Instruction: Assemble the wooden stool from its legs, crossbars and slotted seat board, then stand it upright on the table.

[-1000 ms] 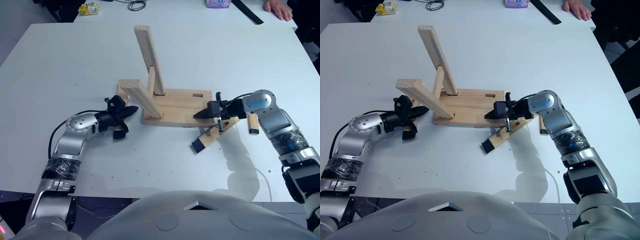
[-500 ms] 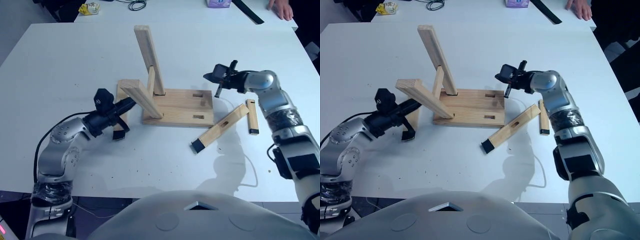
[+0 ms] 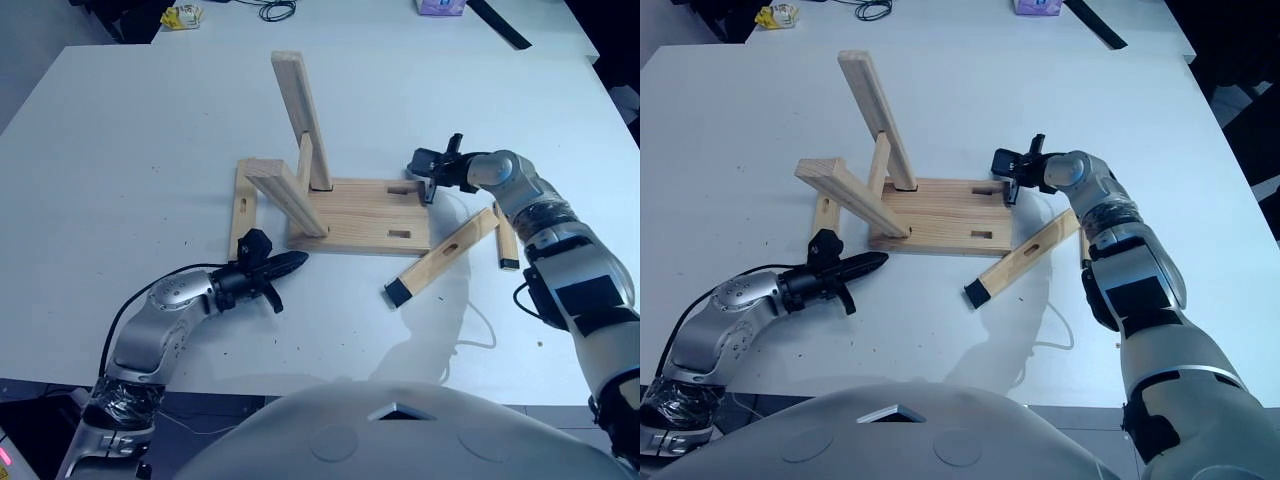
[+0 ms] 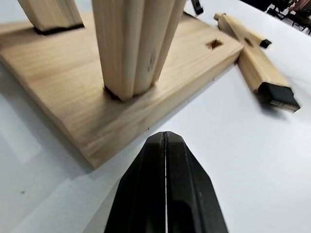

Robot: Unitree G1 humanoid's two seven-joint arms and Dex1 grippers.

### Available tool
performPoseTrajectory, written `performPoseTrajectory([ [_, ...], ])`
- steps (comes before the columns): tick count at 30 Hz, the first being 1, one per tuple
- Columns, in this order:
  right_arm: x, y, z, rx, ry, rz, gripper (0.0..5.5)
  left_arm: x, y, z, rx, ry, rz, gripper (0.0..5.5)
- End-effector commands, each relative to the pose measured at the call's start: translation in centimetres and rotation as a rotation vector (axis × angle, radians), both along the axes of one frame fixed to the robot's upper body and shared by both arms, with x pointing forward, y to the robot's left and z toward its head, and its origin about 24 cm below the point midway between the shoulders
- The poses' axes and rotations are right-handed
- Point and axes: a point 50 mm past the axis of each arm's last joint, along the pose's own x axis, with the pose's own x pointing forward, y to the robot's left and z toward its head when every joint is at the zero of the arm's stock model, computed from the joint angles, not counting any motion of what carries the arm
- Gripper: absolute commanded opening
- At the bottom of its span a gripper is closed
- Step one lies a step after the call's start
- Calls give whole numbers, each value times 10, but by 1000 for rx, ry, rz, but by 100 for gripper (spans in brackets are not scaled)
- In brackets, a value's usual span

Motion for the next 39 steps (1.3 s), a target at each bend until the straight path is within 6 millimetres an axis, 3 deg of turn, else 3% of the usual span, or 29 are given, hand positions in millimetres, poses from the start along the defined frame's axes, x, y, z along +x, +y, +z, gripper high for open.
performPoseTrajectory([
  [1,-5,-9,4,-53,74,85,2,12,-3,-13,61,14,24,0],
  [6,-13,-3,0,3,147,158,2,26,2,-20,118,5,75,0],
  [15,-34,13,-5,192,266,269,2,60,31,-23,187,-31,188,0],
  [21,-59,34,-2,342,337,358,2,76,15,-26,136,-31,125,0],
  [25,-76,42,7,468,390,381,2,72,0,-29,86,-26,75,0],
  [32,-94,36,10,546,427,309,2,52,-5,-34,60,-7,73,0],
  [39,-76,-8,36,515,288,150,2,51,31,-14,105,-79,218,0],
])
